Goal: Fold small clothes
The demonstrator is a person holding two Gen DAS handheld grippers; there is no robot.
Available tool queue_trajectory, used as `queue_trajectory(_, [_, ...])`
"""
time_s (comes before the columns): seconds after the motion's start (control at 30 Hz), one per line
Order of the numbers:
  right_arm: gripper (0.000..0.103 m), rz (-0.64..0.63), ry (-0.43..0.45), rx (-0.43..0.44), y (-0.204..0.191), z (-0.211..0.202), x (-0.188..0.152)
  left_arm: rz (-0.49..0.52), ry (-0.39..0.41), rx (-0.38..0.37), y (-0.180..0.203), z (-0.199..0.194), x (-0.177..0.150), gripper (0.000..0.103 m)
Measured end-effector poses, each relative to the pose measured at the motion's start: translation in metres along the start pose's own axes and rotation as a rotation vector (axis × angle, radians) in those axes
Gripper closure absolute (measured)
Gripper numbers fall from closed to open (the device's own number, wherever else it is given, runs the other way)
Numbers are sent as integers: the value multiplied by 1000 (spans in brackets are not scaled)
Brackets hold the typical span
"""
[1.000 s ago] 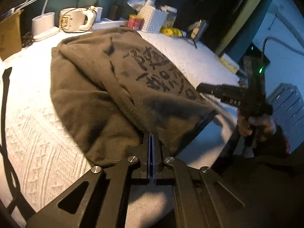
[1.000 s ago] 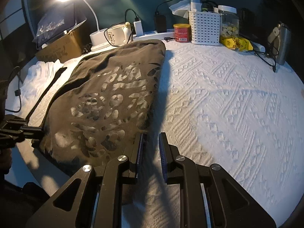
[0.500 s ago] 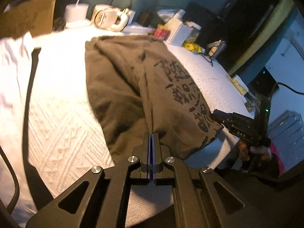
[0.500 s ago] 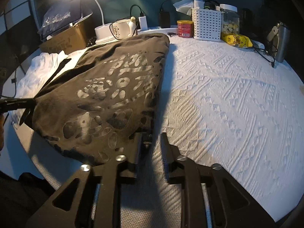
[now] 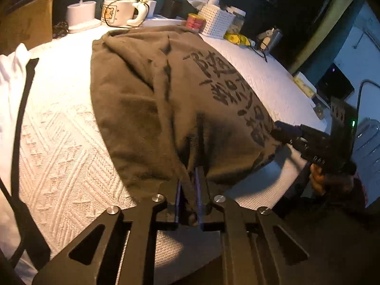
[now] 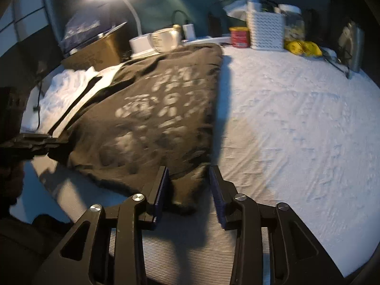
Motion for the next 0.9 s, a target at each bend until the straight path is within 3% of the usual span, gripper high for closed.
queue_trajectory(0.07, [76, -9, -2, -8, -1, 0, 0, -14, 19, 16, -4, -9, 3, 98])
queue_trajectory(0.1, [88, 2, -3, -4, 0, -2, 0, -11, 22, 18, -4, -13, 3, 98])
queue_trajectory(0.13, [90, 4, -8, -2, 1, -2, 1, -5, 23, 24, -4, -15, 2, 98])
queue_trajectory(0.27, [91, -24, -29, -23, -3, -2, -1, 9, -30, 67, -4, 0, -9, 98])
queue_trajectory(0.5, [92, -26, -47, -33, -6, -7, -5, 17, -34, 69, -5, 1, -11, 93])
queue_trajectory(0.73, [97, 33, 2, -32, -13, -15, -10, 11, -40, 53, -8, 3, -9, 92])
queue_trajectory(0.9, [97, 35, -6, -27, -15, -16, -17, 25, -8, 37, -10, 2, -12, 92])
Point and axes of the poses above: each gripper's, at about its wrist camera, not at the fingertips, and z roughly the way its jaws point, y to its right, x to its top, the point moved 6 cm from there along z, roughly the way its jaws point, and after that the axes turned 11 degrees about x, right-handed, at the moved point
